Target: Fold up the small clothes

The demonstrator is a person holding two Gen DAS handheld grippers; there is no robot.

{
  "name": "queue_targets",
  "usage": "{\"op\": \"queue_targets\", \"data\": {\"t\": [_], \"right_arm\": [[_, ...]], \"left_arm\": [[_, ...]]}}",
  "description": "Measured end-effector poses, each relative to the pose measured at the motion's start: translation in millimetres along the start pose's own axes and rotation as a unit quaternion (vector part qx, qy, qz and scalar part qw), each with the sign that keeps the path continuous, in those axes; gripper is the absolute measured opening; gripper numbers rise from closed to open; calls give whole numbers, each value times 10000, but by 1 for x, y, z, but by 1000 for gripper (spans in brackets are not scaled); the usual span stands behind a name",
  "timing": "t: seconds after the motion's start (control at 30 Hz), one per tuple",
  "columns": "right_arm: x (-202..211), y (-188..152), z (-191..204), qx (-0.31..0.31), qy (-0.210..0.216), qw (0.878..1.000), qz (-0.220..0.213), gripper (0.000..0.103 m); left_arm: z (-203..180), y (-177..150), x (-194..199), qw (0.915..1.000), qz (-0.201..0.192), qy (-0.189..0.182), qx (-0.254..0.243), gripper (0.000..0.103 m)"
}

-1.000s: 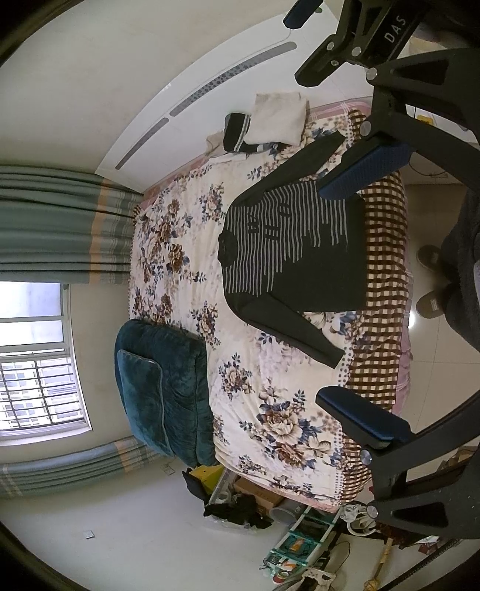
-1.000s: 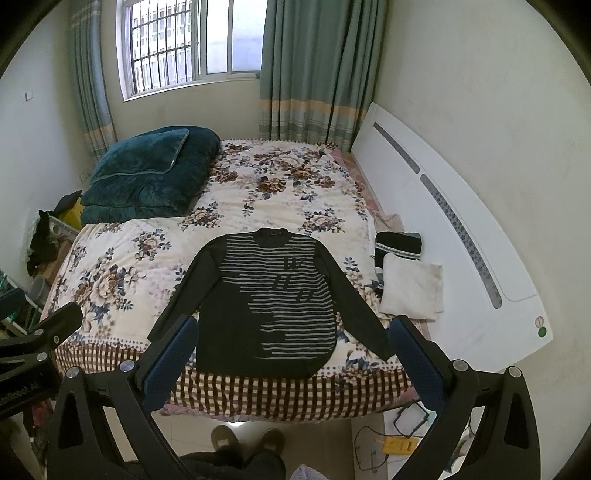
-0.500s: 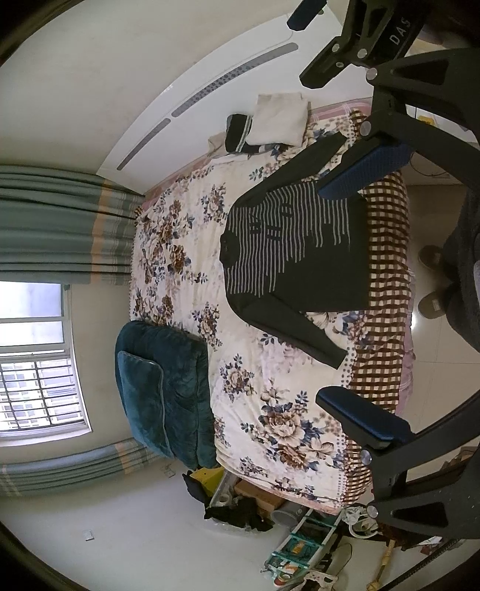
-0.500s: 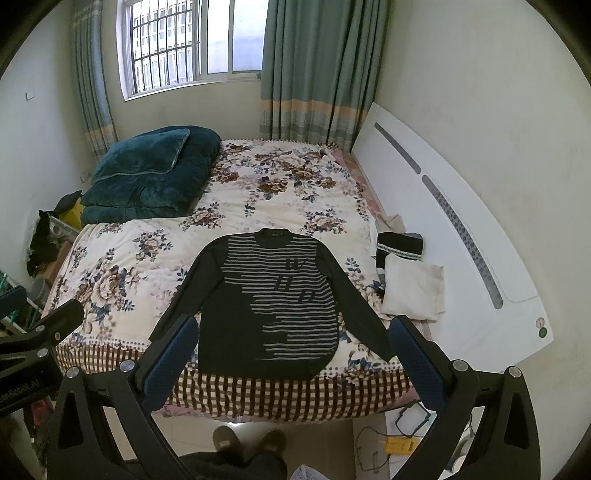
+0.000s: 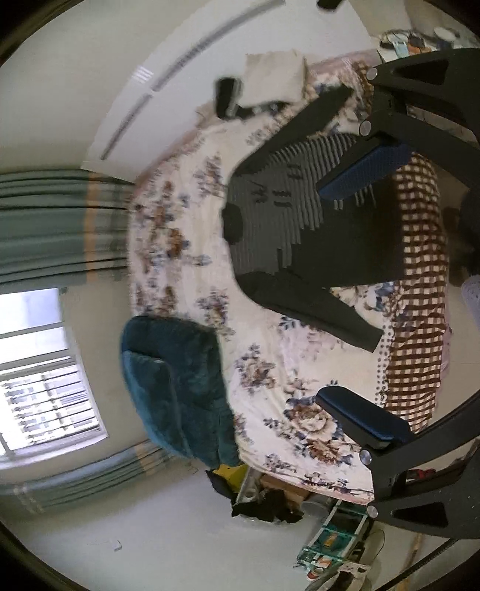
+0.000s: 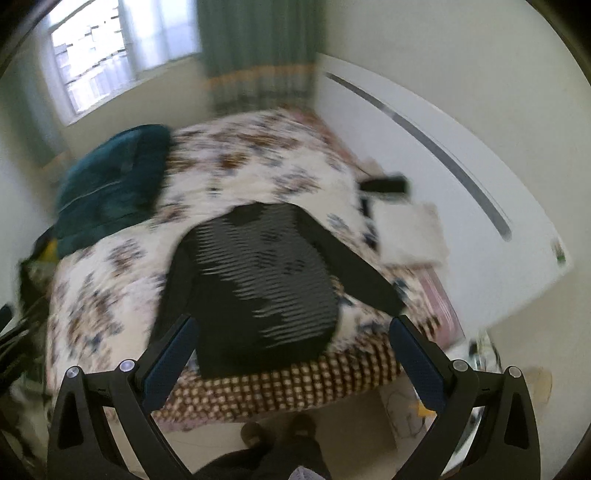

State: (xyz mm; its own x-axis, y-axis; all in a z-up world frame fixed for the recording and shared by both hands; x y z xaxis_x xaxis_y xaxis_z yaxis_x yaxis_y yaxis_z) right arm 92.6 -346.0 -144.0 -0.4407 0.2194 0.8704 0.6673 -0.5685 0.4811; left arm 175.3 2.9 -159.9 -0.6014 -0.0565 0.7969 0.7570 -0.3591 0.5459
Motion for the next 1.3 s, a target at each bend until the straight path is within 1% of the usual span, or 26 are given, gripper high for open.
{"op": "queue_targets", "data": {"t": [0.07,0.1,0.17,0.2,0.3,0.37,0.4,0.43,0.5,0.57,0.63,0.7,0.73,0.77,0.83,0.87,0.9,0.93,0.97,1.03,1.1,1.13,1.17,1.23,1.27,1.3], "right_arm": [[-42,6,-40,-459,-371,9981,148,103],[-60,7,-58,-661,-494,9963,239,103],[-105,9,-103,-1132,-716,9900,440,103],[-131,7,-126,-1388,-854,9848,603,103],[-208,5,-194,-2107,-1057,9665,1014,103],[-266,-1,-227,-2468,-1096,9528,1385,103],[-292,-1,-232,-2513,-1082,9497,1522,103],[-322,-6,-235,-2466,-1129,9477,1683,103],[-365,-18,-224,-2225,-1178,9485,1922,103],[-420,-34,-201,-1879,-1056,9493,2288,103],[-454,-55,-170,-1620,-984,9486,2535,103],[-494,-76,-145,-1436,-931,9468,2725,103],[-514,-86,-135,-1365,-912,9447,2839,102],[-536,-104,-123,-1247,-874,9402,3048,96],[-557,-131,-112,-1033,-962,9318,3344,88],[-563,-146,-113,-890,-1064,9271,3482,83],[-565,-160,-120,-741,-1290,9224,3563,82],[-563,-172,-134,-682,-1537,9175,3605,81],[-558,-179,-147,-738,-1669,9138,3628,81],[-543,-194,-183,-1008,-1942,9029,3700,82],[-528,-204,-216,-1198,-2291,8864,3841,82],[-522,-203,-227,-1358,-2344,8821,3855,82],[-516,-197,-236,-1636,-2266,8816,3804,82],[-509,-171,-252,-2392,-2014,8858,3427,82],[-509,-153,-259,-2865,-1782,8868,3157,82],[-512,-134,-267,-3355,-1553,8836,2874,82]], "left_arm": [[-9,-4,-32,9997,224,19,-64,103],[-16,-5,-56,9991,418,11,-101,103],[-27,-8,-89,9980,607,42,-156,103],[-33,-10,-106,9971,717,110,-210,103],[-52,-11,-156,9936,1029,291,-354,103],[-64,-14,-190,9902,1247,438,-453,103],[-69,-15,-201,9888,1327,481,-486,103],[-78,-21,-225,9861,1492,517,-516,103],[-90,-29,-257,9815,1744,556,-569,103],[-104,-44,-293,9761,1984,594,-656,103],[-118,-60,-326,9711,2147,682,-785,103],[-130,-81,-360,9636,2405,741,-900,103],[-135,-92,-375,9592,2575,714,-921,103],[-140,-98,-387,9561,2694,683,-927,103],[-149,-118,-409,9500,2901,585,-995,103],[-154,-121,-416,9487,2931,565,-1041,103],[-158,-126,-423,9478,2943,531,-1107,103],[-161,-132,-429,9469,2950,493,-1182,103],[-163,-137,-432,9460,2955,459,-1253,103],[-167,-144,-440,9455,2953,388,-1318,103],[-169,-147,-446,9445,2977,318,-1349,103],[-169,-148,-447,9447,2972,269,-1359,103],[-171,-146,-449,9451,2956,256,-1367,103],[-172,-137,-451,9483,2862,222,-1356,103],[-172,-133,-453,9497,2830,190,-1330,103],[-172,-128,-455,9509,2801,173,-1303,103]]}}
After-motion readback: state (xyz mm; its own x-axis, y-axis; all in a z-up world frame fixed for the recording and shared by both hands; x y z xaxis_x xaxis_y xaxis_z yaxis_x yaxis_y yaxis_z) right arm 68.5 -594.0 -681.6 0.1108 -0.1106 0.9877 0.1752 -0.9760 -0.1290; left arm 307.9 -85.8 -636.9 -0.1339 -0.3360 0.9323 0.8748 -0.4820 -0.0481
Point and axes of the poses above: each gripper's, at about its wrist camera, not at the fingertips, and x roughly against the way its jaws point, z to its left, y to its top, the point moved 8 cm from there along -x, roughly the way its jaws point, and after that the axes turned 14 degrees about -x, right-handed, at the moved point
